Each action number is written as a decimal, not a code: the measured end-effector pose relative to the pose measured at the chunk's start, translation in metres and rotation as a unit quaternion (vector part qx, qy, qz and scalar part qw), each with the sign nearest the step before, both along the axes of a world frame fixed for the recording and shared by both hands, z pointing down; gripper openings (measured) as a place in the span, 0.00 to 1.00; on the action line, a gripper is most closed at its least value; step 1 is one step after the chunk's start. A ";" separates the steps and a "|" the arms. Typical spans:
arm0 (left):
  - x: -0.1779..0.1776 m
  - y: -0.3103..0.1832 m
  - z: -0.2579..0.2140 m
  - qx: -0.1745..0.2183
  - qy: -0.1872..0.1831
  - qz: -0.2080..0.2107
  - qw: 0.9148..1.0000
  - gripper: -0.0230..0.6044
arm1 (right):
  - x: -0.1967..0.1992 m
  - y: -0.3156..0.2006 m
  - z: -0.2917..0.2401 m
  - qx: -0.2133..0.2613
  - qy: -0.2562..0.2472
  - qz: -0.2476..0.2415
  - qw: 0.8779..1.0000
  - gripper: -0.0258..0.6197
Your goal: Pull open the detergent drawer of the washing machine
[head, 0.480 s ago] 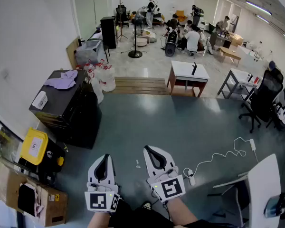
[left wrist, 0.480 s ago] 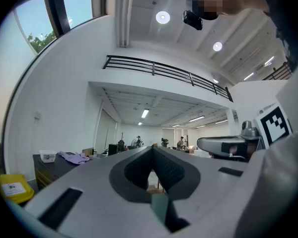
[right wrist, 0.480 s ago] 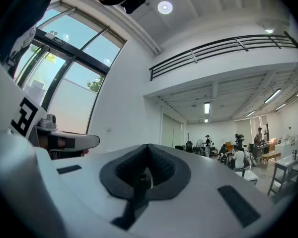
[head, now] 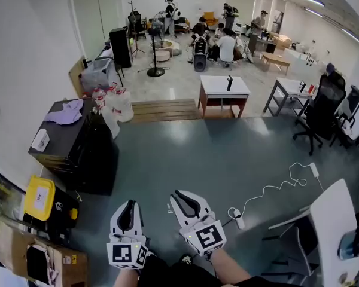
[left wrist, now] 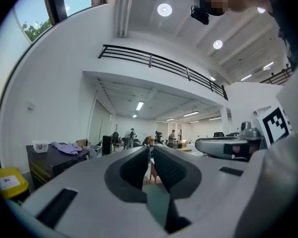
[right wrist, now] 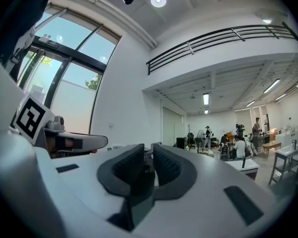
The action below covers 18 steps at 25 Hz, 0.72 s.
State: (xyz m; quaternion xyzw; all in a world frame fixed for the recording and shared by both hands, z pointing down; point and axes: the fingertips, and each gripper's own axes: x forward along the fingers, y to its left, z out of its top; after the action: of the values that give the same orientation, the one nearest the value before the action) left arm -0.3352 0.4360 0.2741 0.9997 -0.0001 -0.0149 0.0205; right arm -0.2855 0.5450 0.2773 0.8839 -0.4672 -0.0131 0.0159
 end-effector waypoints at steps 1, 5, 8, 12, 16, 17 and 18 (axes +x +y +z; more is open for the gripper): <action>0.000 0.003 0.004 0.001 -0.006 -0.002 1.000 0.08 | -0.001 0.005 0.003 0.000 -0.006 -0.003 1.000 0.15; 0.003 0.014 0.018 -0.007 -0.013 0.001 1.000 0.34 | 0.002 0.026 0.015 -0.001 -0.018 -0.006 1.000 0.27; 0.009 0.022 0.025 -0.017 -0.026 -0.004 1.000 0.44 | 0.011 0.037 0.028 -0.003 -0.033 -0.008 0.999 0.33; 0.014 0.017 0.035 -0.022 -0.035 -0.006 0.999 0.47 | 0.019 0.030 0.036 -0.004 -0.041 -0.019 0.999 0.41; 0.037 -0.001 0.046 -0.033 -0.036 0.001 0.999 0.47 | 0.041 0.012 0.050 -0.029 -0.049 -0.026 0.998 0.41; 0.045 -0.005 0.046 -0.037 -0.036 0.000 0.999 0.47 | 0.047 0.008 0.053 -0.038 -0.049 -0.028 0.998 0.41; 0.053 -0.010 0.046 -0.042 -0.035 -0.002 0.998 0.47 | 0.056 0.005 0.056 -0.045 -0.048 -0.027 0.997 0.41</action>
State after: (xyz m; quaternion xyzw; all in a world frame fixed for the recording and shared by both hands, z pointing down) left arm -0.2818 0.4262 0.3203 0.9979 -0.0037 0.0206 0.0621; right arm -0.2298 0.5502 0.3330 0.8690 -0.4911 0.0505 0.0331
